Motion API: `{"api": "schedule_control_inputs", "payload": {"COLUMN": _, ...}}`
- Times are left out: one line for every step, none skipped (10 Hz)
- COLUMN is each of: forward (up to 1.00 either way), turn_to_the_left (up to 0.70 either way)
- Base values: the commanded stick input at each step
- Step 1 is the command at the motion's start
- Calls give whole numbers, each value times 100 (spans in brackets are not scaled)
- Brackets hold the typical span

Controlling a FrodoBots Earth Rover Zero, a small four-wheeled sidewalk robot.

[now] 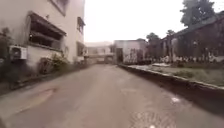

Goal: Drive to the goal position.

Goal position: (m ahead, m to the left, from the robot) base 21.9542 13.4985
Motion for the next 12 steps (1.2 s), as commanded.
{"api": "schedule_control_inputs", "payload": {"forward": 70, "turn_to_the_left": 0}}
{"api": "schedule_control_inputs", "payload": {"forward": 70, "turn_to_the_left": 0}}
{"api": "schedule_control_inputs", "payload": {"forward": 70, "turn_to_the_left": 0}}
{"api": "schedule_control_inputs", "payload": {"forward": 70, "turn_to_the_left": 0}}
{"api": "schedule_control_inputs", "payload": {"forward": 70, "turn_to_the_left": 0}}
{"api": "schedule_control_inputs", "payload": {"forward": 70, "turn_to_the_left": 0}}
{"api": "schedule_control_inputs", "payload": {"forward": 70, "turn_to_the_left": 0}}
{"api": "schedule_control_inputs", "payload": {"forward": 70, "turn_to_the_left": 0}}
{"api": "schedule_control_inputs", "payload": {"forward": 70, "turn_to_the_left": 0}}
{"api": "schedule_control_inputs", "payload": {"forward": 70, "turn_to_the_left": 0}}
{"api": "schedule_control_inputs", "payload": {"forward": 70, "turn_to_the_left": 0}}
{"api": "schedule_control_inputs", "payload": {"forward": 70, "turn_to_the_left": 0}}
